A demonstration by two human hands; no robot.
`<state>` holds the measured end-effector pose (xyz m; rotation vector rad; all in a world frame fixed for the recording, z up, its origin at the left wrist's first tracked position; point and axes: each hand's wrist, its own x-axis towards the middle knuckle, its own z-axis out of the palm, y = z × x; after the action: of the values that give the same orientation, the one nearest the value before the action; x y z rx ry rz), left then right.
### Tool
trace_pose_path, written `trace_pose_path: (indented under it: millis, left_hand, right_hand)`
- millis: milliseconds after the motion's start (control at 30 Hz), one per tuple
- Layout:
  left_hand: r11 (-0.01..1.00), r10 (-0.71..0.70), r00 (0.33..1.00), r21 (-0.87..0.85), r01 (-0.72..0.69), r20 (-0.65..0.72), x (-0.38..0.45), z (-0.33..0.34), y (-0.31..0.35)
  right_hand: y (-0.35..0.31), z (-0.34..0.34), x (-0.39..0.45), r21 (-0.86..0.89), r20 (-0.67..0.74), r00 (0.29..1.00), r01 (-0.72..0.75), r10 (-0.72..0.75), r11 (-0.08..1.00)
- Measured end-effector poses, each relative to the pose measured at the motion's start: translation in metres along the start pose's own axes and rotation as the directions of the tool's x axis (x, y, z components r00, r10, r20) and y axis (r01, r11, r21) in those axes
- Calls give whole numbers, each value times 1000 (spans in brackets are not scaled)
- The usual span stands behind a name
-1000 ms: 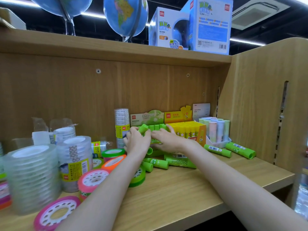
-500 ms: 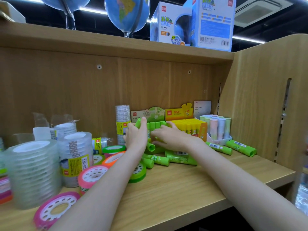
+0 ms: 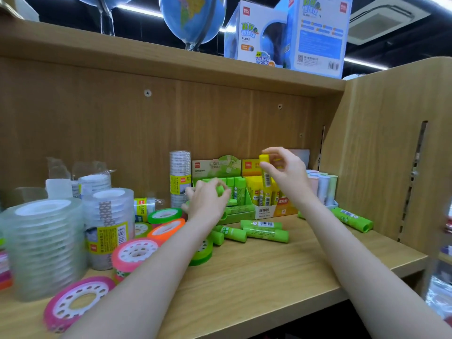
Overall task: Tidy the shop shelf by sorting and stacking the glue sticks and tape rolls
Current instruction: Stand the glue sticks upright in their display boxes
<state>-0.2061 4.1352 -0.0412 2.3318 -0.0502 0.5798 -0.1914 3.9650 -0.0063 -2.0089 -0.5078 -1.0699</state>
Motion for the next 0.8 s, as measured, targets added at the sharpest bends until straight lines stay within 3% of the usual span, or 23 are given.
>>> trace_pose_path:
  millis: [133, 333, 400, 500, 700, 733, 800]
  left_hand:
    - [964, 78, 992, 245, -100, 99, -5, 7, -3]
    - [955, 76, 992, 279, -102, 104, -6, 8, -4]
    - [951, 82, 990, 289, -111, 110, -6, 8, -4]
    - [939, 82, 988, 322, -120, 129, -6, 4, -4]
    - [852, 128, 972, 479, -209, 197, -9, -7, -3]
    - [840, 138, 966, 490, -232, 220, -11, -9, -1]
    - [798, 170, 945, 524, -298, 278, -14, -12, 2]
  right_hand:
    - [11, -2, -11, -138, 48, 999, 30, -24, 990]
    - [16, 8, -10, -280, 149, 985, 128, -89, 951]
    - [20, 12, -10, -370, 232, 971, 142, -57, 918]
    - [19, 12, -10, -460, 218, 976, 84, 21, 884]
    - [11, 10, -22, -666, 282, 958, 161, 46, 728]
    - [12, 8, -27, -657, 269, 963, 161, 30, 736]
    - [9, -2, -37, -498, 171, 983, 148, -71, 855]
